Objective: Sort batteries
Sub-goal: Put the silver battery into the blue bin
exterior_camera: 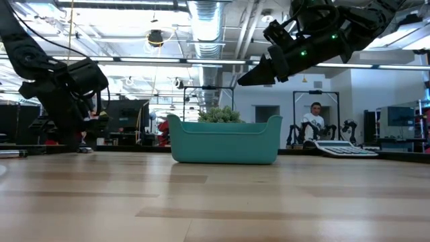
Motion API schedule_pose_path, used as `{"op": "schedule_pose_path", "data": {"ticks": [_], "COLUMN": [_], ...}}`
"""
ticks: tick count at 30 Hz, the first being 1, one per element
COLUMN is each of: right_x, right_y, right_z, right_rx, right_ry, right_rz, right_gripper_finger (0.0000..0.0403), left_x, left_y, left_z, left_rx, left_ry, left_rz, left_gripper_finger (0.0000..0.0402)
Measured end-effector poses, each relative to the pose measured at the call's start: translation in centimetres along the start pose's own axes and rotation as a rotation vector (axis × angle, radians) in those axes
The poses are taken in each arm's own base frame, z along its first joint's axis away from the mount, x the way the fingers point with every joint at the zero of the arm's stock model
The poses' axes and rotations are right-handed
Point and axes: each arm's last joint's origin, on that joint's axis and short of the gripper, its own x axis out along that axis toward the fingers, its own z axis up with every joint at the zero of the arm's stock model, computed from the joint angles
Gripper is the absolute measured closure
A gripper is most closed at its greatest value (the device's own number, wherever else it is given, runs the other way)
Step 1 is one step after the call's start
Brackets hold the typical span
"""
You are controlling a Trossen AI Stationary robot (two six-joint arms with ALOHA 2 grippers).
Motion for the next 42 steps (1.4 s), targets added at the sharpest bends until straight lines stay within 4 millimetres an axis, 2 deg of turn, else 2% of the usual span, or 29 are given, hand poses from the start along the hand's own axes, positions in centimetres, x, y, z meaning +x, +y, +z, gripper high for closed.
{"op": "schedule_pose_path", "data": {"ticks": [42], "right_x": [0.0], "right_y": [0.0], "right_z": [0.0], "right_rx": [0.008], "right_ry": [0.001], "right_rz": [0.001], "right_gripper_finger": [0.0163], "left_x": [2.6], "left_y": [-1.1], "left_z": [-1.3], "left_rx": [-0.051], "left_ry": [-0.075], "left_rz": [0.086], "left_gripper_finger": [0.0185]}}
